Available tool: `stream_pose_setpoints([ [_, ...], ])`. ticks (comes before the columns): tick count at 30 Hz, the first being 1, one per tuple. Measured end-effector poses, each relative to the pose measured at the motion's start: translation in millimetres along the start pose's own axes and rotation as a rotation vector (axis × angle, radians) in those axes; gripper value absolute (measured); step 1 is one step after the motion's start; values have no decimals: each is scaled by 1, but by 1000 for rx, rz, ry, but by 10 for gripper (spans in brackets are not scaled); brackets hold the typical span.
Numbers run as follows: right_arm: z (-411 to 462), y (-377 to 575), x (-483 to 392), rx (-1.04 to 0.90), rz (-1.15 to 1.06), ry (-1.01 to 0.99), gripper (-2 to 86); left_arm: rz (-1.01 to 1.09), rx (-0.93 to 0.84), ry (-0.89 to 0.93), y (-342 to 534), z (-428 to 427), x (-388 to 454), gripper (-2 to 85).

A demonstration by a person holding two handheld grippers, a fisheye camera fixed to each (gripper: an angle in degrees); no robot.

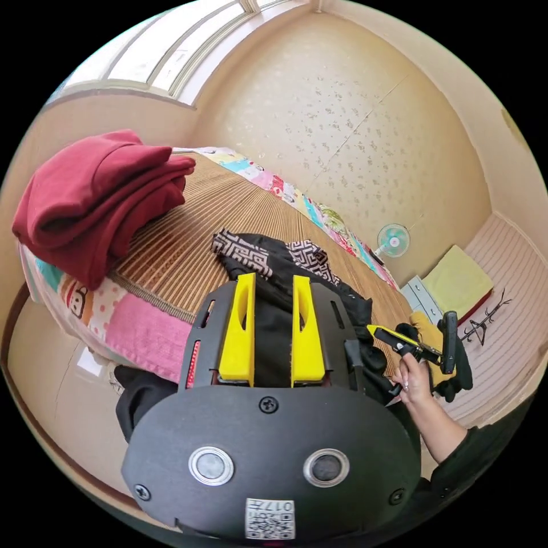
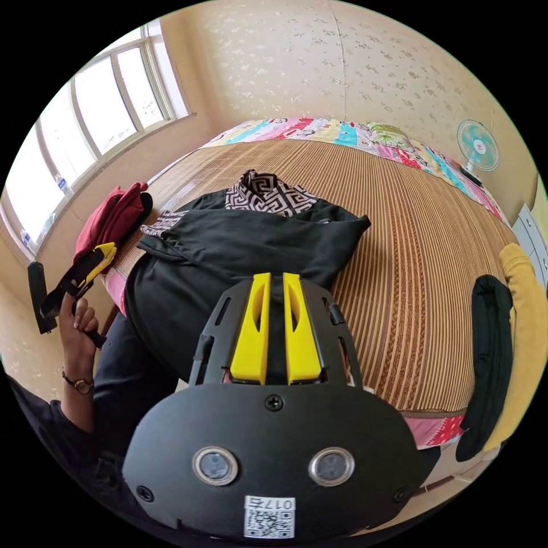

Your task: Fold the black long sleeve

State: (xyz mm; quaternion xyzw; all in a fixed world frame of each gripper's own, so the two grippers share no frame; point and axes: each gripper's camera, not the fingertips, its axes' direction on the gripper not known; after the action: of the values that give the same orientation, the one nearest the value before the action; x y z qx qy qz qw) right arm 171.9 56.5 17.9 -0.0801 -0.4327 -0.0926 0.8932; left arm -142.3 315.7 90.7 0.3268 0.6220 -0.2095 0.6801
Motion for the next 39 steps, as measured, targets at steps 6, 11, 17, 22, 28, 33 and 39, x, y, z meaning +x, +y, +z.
stream_pose_setpoints([
  [6,54,-36,-17,-158,35,43,62,75,-421,-133,-52,127,19,100],
  [11,88,-84,-1,-192,96,21,50,177,-468,-207,-86,201,45,74],
  [17,129,-158,21,-243,116,-7,33,199,-588,-247,-119,232,73,69],
  [22,143,-184,21,-253,79,3,25,197,-685,-231,-160,281,88,65],
  [28,163,-217,26,-177,14,162,22,130,-623,-113,-211,336,79,59],
  [33,182,-254,52,-135,-7,217,23,235,-473,-94,-223,354,83,56],
  [39,161,-255,80,-151,48,103,31,298,-451,-193,-206,315,101,69],
])
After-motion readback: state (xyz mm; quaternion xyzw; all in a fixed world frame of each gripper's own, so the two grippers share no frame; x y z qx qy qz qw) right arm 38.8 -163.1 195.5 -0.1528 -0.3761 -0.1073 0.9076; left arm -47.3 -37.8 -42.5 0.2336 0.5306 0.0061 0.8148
